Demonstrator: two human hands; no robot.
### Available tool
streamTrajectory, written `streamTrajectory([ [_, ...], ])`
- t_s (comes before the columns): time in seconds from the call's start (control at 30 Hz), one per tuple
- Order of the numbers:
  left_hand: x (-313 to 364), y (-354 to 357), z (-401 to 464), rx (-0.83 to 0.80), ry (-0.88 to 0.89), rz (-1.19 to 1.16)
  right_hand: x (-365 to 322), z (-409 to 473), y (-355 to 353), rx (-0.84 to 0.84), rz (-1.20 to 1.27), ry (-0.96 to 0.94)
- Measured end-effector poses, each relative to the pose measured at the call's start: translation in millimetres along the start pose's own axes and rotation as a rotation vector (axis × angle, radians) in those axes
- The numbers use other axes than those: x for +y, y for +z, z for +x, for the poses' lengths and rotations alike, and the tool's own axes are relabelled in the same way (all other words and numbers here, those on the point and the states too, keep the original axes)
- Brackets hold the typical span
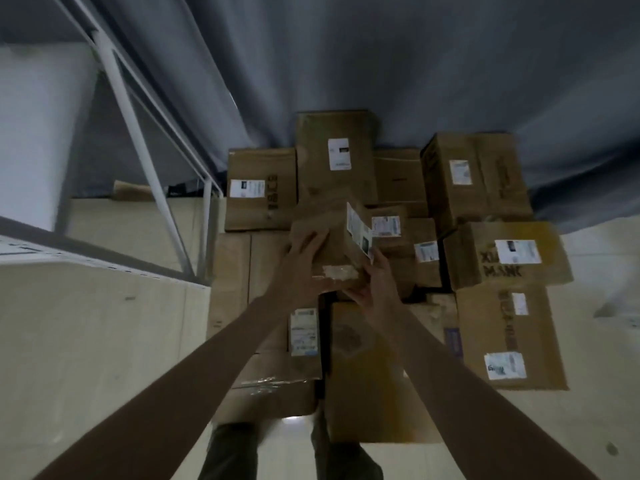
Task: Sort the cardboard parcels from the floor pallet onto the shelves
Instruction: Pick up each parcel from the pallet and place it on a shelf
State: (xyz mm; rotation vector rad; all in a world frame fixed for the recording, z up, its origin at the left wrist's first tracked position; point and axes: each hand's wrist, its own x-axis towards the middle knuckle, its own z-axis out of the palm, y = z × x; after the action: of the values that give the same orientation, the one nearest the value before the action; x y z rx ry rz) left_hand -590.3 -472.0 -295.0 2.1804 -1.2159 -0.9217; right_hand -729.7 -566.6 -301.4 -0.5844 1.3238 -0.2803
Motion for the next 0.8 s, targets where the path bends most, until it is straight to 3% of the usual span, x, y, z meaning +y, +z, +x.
streamTrajectory([
  [0.27,-81,109,81,0.041,0.068,0.275,63,160,-17,0.000,-0.009,0.066],
  [0.5,-148,157,131,0.100,0.181,0.299,99,250,-12,0.006,-0.192,0.094],
  [0.8,-227,203,166,0.142,0.174,0.226,130,335,0,-0.023,-0.180,0.045],
])
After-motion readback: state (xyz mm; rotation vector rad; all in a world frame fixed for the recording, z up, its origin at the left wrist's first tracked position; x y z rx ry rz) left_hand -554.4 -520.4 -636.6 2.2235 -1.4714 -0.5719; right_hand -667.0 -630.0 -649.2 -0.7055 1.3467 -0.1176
